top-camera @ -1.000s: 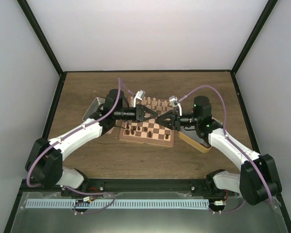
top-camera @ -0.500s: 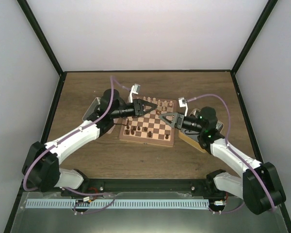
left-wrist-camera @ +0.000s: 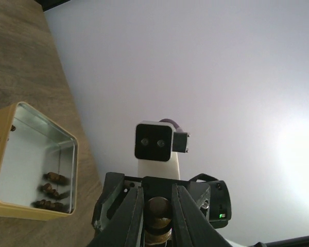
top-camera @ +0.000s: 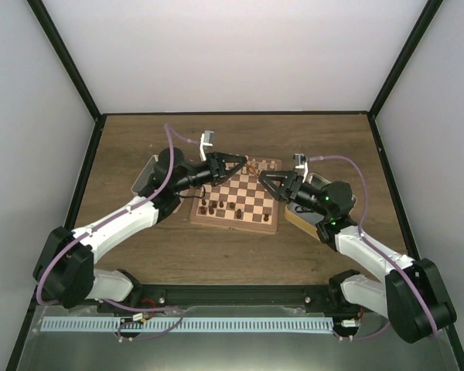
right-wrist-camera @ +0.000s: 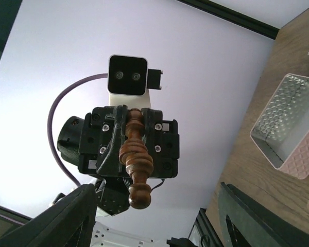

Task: Set up the chess pieces on the board
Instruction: Pick up the chess piece from the storage box, then place the chess piece on the chessboard.

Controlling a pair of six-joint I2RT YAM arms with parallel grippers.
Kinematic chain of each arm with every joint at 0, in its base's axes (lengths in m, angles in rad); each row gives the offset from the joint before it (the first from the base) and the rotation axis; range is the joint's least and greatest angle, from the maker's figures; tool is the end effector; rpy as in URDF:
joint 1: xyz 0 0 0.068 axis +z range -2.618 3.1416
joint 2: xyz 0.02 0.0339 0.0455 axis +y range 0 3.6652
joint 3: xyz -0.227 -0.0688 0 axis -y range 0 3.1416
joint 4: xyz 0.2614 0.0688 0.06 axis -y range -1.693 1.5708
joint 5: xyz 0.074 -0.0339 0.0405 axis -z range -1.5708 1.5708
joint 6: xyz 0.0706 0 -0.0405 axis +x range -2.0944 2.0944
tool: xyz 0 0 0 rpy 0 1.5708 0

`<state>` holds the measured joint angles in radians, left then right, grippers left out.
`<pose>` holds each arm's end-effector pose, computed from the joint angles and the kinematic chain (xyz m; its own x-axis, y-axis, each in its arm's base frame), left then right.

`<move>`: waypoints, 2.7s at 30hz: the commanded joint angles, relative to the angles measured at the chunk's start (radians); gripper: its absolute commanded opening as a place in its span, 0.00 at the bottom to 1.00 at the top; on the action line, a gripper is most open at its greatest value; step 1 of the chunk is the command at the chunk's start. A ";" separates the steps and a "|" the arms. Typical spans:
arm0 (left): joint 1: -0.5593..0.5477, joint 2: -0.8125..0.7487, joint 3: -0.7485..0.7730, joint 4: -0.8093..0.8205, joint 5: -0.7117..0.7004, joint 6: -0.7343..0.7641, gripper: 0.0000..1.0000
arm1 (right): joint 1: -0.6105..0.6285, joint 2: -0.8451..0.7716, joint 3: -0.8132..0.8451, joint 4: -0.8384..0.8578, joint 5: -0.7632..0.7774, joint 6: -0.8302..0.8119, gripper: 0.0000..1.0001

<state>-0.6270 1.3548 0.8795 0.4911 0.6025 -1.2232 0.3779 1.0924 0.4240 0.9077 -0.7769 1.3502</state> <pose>0.2708 -0.2456 0.2710 -0.8816 -0.3179 -0.3490 0.3330 0.1053 -0.9370 0.2407 0.1488 0.2296 -0.8262 0.4206 -0.3747 -0.4110 0.0047 0.9116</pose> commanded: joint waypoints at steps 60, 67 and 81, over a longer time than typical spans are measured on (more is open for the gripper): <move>0.062 -0.325 0.054 -0.751 -0.681 0.874 0.04 | 0.103 0.509 0.715 -1.734 0.643 -0.958 0.05; 0.063 -0.357 0.030 -0.742 -0.665 0.869 0.04 | 0.116 0.577 0.751 -1.739 0.603 -0.975 0.06; 0.062 -0.372 0.014 -0.726 -0.651 0.864 0.04 | 0.142 0.595 0.753 -1.745 0.573 -0.982 0.10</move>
<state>-0.5671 0.9905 0.9054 -0.2611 -0.0593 -0.3649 0.5060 1.6749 1.1343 -0.8268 -0.1921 0.3775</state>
